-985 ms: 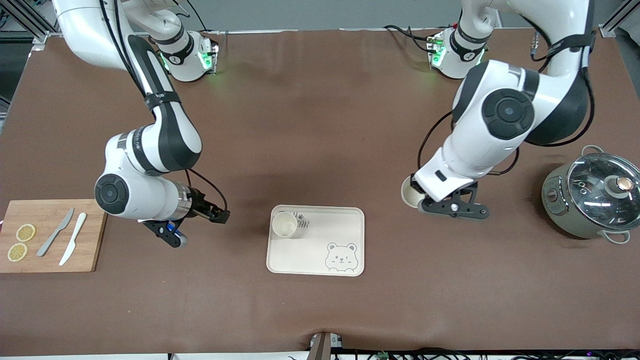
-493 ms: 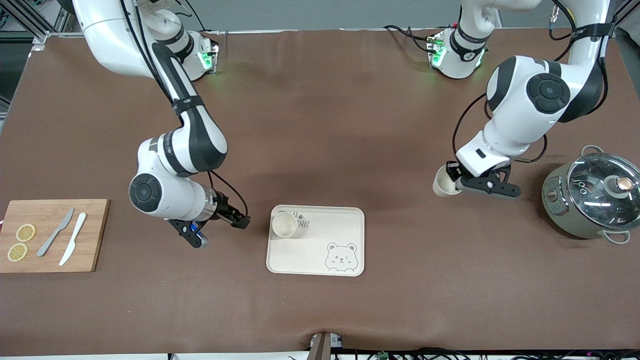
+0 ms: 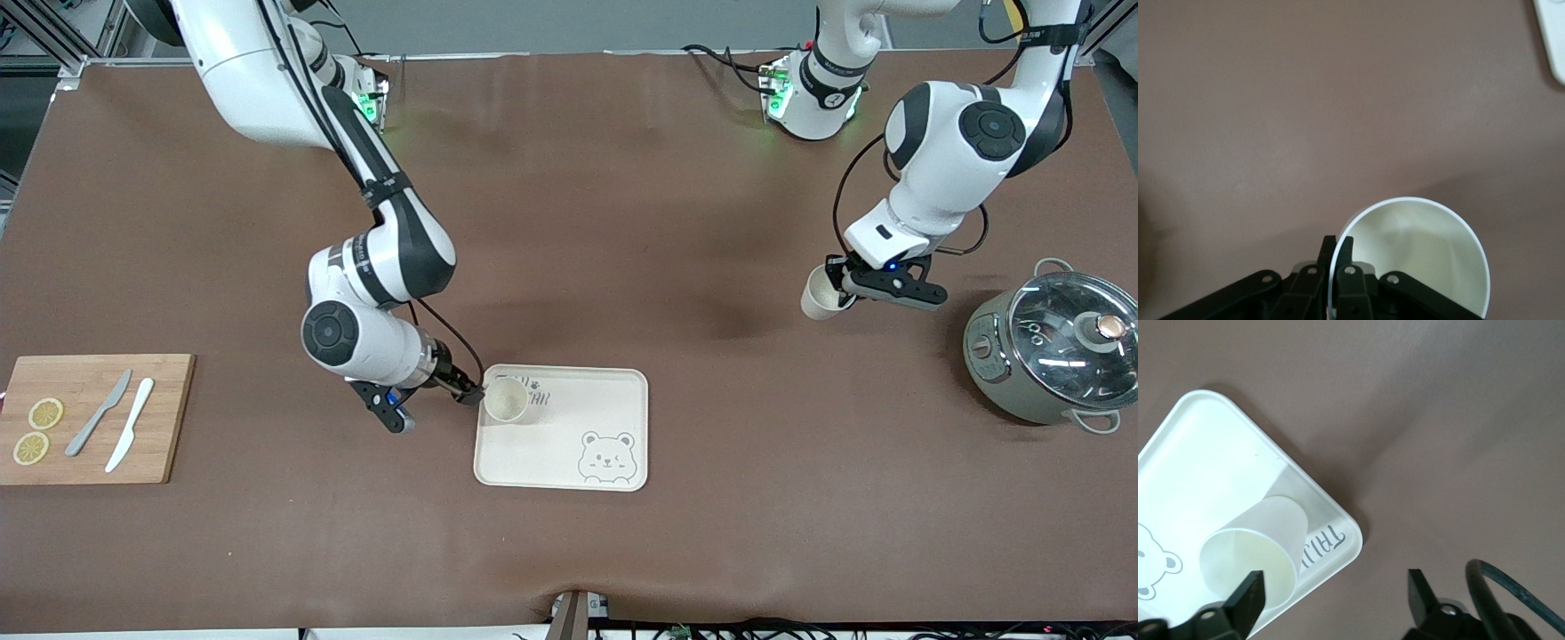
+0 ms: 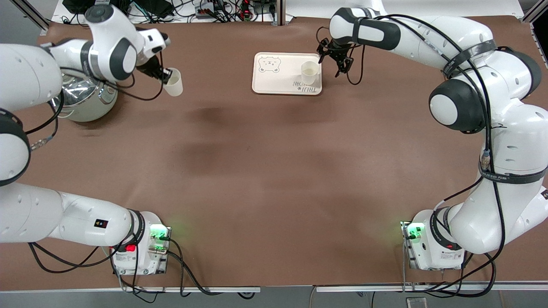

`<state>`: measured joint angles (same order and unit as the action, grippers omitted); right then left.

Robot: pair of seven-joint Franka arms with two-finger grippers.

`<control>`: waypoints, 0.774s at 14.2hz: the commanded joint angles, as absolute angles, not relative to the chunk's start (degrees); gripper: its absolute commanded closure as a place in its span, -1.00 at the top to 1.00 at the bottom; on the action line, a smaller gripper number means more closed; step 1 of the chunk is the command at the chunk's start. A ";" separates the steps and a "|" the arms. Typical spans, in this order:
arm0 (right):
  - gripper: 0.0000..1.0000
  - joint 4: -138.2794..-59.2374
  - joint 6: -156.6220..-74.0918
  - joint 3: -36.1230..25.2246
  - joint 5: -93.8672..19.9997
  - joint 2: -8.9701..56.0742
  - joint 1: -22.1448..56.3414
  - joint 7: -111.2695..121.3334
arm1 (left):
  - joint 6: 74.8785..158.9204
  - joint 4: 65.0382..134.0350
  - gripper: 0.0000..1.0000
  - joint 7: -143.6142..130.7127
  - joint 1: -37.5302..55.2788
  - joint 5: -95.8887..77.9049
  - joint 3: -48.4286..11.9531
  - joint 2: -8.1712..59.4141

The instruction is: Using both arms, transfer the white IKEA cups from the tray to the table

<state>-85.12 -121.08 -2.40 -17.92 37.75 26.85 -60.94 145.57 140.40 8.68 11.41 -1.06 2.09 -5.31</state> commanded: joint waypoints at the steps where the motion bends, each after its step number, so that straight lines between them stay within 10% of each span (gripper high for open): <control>1: 0.73 -83.85 -121.55 -2.81 -19.34 38.67 27.33 -62.05 | 152.90 147.38 -1.00 12.73 9.15 -2.37 1.76 -7.65; 11: 0.22 -82.18 -126.39 -2.72 -19.42 42.36 29.70 -66.26 | 159.34 150.64 -1.00 28.89 5.01 -13.17 1.85 -1.94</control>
